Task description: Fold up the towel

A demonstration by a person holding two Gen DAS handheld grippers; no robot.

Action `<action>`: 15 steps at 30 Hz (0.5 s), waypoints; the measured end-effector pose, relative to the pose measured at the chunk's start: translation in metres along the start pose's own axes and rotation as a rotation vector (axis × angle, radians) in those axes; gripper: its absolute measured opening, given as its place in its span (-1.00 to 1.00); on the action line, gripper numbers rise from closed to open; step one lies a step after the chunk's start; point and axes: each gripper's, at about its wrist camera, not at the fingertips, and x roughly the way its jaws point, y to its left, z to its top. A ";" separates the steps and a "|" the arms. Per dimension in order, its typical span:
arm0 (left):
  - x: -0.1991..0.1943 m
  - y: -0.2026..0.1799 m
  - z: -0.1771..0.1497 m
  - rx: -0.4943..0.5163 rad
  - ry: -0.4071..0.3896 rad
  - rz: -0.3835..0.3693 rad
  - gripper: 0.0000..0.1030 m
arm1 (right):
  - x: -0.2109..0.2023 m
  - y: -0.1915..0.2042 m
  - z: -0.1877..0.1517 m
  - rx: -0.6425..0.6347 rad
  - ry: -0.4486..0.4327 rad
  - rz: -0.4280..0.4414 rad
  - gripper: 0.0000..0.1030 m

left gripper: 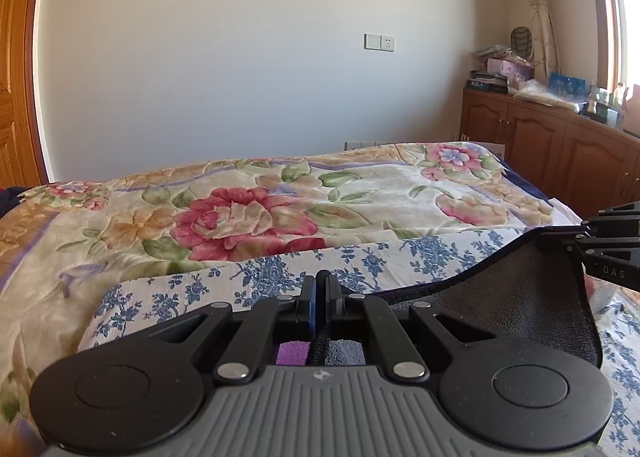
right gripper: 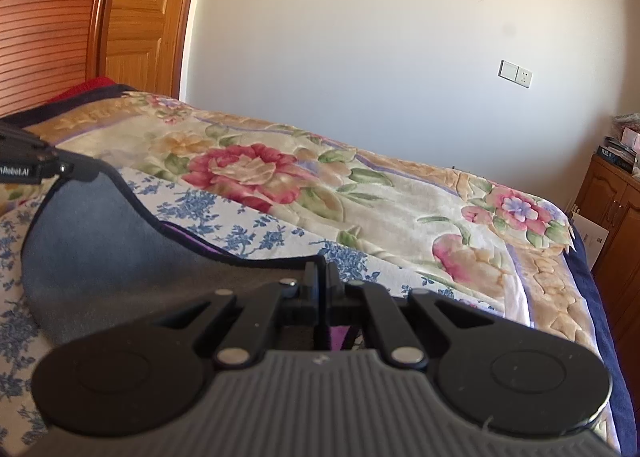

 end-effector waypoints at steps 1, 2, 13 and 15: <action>0.002 0.000 0.001 0.001 0.000 0.002 -0.90 | 0.002 -0.001 0.000 0.000 0.001 -0.001 -0.93; 0.004 0.001 0.001 0.000 0.000 0.004 -0.90 | 0.003 -0.001 0.000 -0.001 0.002 -0.003 -0.93; 0.025 -0.005 0.006 0.018 0.002 0.032 -0.90 | 0.019 -0.009 -0.002 -0.003 0.000 -0.026 -0.93; 0.028 -0.005 0.006 0.019 0.001 0.037 -0.90 | 0.022 -0.009 -0.002 -0.005 0.003 -0.030 -0.93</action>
